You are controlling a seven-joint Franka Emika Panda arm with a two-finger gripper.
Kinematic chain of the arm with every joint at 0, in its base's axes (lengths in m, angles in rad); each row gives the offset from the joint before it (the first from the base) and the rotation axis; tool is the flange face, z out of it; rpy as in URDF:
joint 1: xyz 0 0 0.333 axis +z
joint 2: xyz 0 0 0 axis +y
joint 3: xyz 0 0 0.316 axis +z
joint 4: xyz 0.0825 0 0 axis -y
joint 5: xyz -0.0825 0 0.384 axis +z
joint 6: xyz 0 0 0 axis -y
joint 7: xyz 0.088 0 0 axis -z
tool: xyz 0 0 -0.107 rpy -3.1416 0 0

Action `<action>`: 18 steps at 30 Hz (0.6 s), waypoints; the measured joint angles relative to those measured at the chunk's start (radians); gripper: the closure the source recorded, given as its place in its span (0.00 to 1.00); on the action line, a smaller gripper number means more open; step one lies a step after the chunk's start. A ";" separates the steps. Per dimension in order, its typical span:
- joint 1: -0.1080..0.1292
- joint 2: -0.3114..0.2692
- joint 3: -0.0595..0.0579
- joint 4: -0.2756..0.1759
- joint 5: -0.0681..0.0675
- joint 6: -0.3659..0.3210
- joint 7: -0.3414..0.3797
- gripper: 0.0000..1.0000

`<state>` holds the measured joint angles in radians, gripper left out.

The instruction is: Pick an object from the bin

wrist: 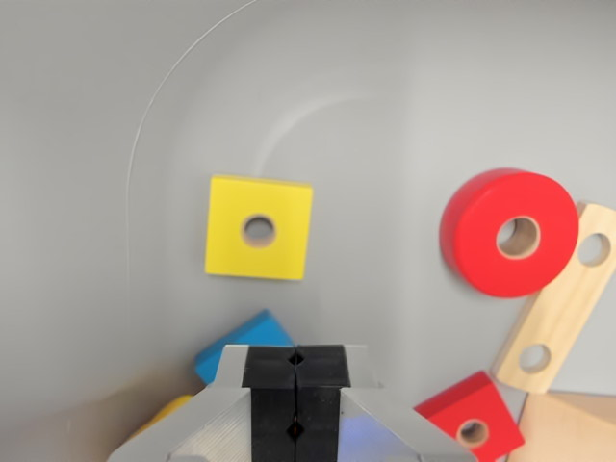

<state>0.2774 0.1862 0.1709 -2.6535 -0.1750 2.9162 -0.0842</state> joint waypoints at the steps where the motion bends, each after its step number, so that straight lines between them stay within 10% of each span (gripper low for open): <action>1: -0.003 -0.008 0.004 -0.002 0.007 -0.007 -0.005 1.00; 18: -0.010 -0.197 0.043 -0.030 0.158 -0.180 -0.115 1.00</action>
<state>0.2674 -0.0111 0.2138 -2.6830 -0.0169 2.7363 -0.1990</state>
